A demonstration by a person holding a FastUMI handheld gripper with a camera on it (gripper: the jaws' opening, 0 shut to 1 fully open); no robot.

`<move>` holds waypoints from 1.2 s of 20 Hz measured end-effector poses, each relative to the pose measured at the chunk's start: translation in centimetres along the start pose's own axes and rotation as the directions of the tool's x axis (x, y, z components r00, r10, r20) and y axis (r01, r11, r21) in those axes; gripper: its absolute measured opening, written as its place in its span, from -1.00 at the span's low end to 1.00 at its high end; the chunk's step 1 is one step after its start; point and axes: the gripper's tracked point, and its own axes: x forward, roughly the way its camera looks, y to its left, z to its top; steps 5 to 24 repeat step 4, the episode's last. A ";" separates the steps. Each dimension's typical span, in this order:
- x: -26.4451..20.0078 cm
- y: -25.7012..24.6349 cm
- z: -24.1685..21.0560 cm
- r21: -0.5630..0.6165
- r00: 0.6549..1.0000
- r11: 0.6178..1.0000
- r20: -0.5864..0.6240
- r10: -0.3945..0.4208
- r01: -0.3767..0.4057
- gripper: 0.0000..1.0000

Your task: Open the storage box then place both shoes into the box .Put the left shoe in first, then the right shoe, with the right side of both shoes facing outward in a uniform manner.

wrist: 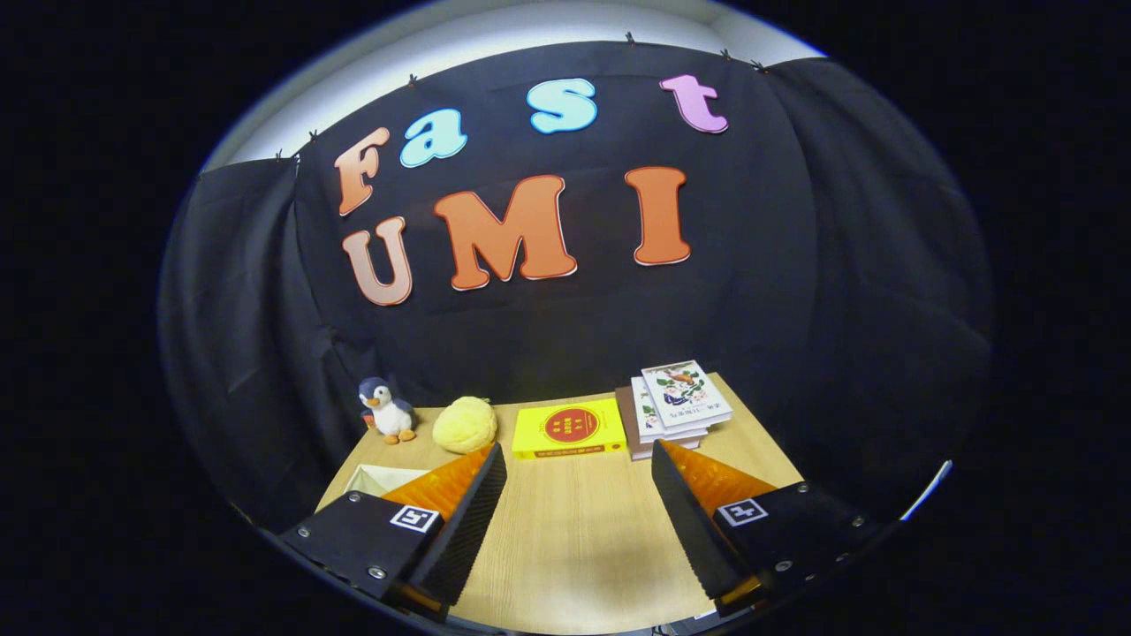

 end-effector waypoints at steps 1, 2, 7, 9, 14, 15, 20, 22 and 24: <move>-0.2 -0.8 0.6 -0.003 1.000 1.000 0.025 -0.007 0.007 0.97; -0.3 -1.8 1.1 -0.006 0.998 1.000 0.054 -0.025 0.025 0.97; -0.5 -3.3 1.1 -0.017 0.995 0.999 0.087 -0.039 0.041 0.96; -0.5 -3.3 1.1 -0.017 0.995 0.999 0.087 -0.039 0.041 0.96; -0.5 -3.3 1.1 -0.017 0.995 0.999 0.087 -0.039 0.041 0.96; -0.5 -3.3 1.1 -0.017 0.995 0.999 0.087 -0.039 0.041 0.96; -0.5 -3.3 1.1 -0.017 0.995 0.999 0.087 -0.039 0.041 0.96; -0.5 -3.3 1.1 -0.017 0.995 0.999 0.087 -0.039 0.041 0.96; -0.5 -3.3 1.1 -0.017 0.995 0.999 0.087 -0.039 0.041 0.96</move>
